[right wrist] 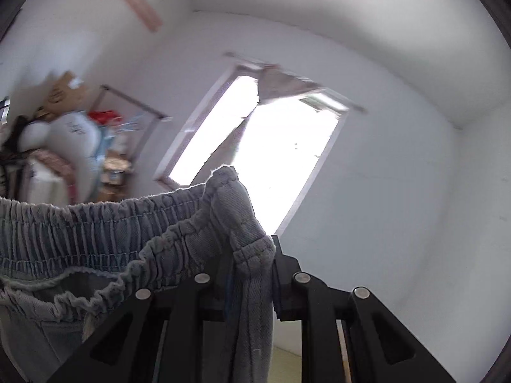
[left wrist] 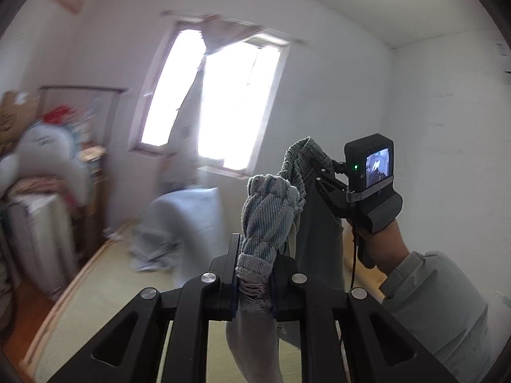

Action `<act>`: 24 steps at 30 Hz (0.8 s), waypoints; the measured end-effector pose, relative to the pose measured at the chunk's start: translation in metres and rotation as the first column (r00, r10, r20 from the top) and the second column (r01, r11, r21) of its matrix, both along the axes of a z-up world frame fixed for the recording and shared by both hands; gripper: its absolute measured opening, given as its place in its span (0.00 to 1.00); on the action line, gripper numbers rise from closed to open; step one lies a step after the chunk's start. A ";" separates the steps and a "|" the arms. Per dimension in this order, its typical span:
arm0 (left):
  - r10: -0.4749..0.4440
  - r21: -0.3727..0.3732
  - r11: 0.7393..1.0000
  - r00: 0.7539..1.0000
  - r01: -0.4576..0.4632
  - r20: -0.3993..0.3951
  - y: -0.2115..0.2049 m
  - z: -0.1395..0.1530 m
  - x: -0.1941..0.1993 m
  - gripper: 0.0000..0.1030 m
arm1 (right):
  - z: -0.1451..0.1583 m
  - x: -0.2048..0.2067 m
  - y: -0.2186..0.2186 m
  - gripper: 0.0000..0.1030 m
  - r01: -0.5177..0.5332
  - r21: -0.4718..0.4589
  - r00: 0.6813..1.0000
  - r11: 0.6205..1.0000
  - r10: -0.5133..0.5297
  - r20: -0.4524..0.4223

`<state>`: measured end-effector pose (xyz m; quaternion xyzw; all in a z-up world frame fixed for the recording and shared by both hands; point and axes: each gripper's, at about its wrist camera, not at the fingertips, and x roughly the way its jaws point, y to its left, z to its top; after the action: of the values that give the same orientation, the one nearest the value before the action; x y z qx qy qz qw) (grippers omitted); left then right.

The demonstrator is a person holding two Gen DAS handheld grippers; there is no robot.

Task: Fold clothes
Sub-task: 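Lift the sweatpants high by the waistband with both grippers, letting the legs hang, then lower the sweatpants onto the mat and open both grippers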

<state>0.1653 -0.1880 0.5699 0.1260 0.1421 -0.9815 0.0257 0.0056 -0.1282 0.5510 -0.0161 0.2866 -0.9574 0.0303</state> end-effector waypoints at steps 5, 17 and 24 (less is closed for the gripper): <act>0.140 0.034 0.989 0.985 -0.144 0.105 -0.101 -0.085 0.017 0.13 | -0.110 -0.051 -0.130 0.18 -0.142 0.035 0.983 0.989 0.137 0.119; 0.376 0.175 0.867 0.843 -0.467 0.385 -0.319 -0.329 0.034 0.13 | -0.411 -0.120 -0.395 0.18 -0.398 0.209 0.867 0.893 0.293 0.402; 0.431 0.219 0.781 0.759 -0.585 0.488 -0.387 -0.445 0.064 0.13 | -0.526 -0.146 -0.510 0.19 -0.485 0.249 0.817 0.838 0.332 0.472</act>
<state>0.2296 -0.5747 0.1252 0.2883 0.3389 -0.8433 0.3015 -0.1406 -0.6378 0.0253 0.1290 0.4325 -0.8402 0.3004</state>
